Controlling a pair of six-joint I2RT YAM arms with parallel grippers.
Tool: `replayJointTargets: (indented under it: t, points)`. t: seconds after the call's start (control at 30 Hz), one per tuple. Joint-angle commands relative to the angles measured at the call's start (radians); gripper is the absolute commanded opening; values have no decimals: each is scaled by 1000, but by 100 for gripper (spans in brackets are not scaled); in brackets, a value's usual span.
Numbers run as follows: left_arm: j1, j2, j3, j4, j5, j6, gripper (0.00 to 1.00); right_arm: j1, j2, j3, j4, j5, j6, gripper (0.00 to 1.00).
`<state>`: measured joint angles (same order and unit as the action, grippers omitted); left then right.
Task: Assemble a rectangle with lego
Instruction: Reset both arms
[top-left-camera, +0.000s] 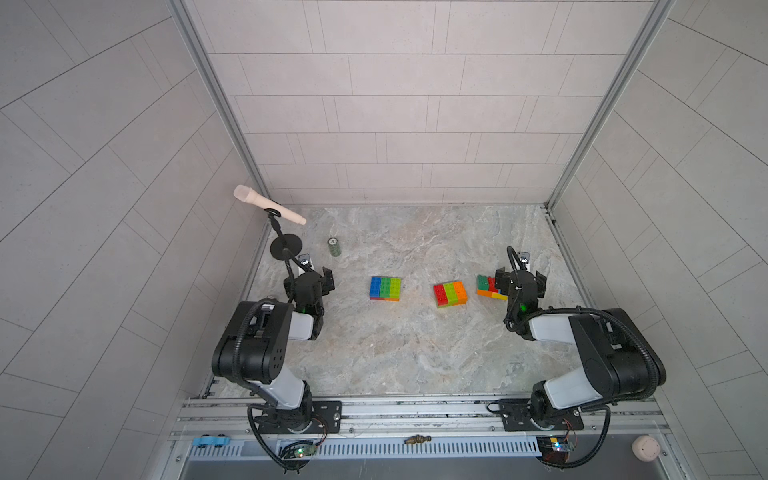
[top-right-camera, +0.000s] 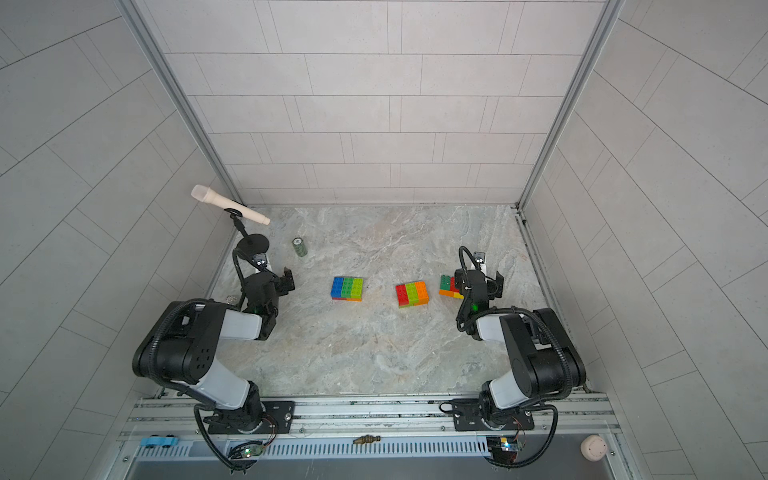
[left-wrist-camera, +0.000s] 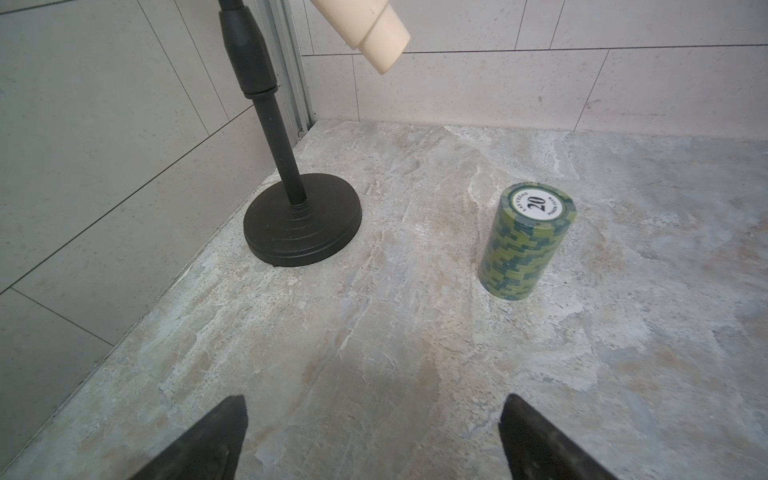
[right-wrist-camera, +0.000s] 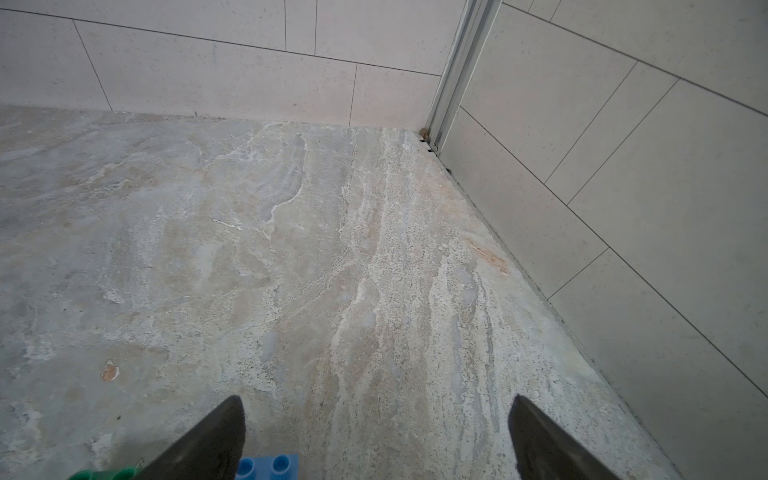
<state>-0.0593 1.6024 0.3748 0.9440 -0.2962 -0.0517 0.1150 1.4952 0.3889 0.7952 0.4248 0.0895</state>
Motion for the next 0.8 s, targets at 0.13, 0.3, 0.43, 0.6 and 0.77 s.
replayJointTargets:
  t: [0.13,0.3,0.43,0.6,0.77]
  points:
    - [-2,-12,12,6,-10,15,100,-5,11,14,-16,12,-1,100]
    - [-2,-11,12,6,-9,15,100,-7,11,14,-14,11,-1,100]
    - [-3,-10,12,6,-9,14,100,-7,11,14,-17,9,-2,100]
    - [-3,-10,13,6,-9,14,100,-6,-3,0,3,4,-3,100]
    - [-2,-11,13,7,-10,15,99,-7,-57,-11,-26,-30,-17,100]
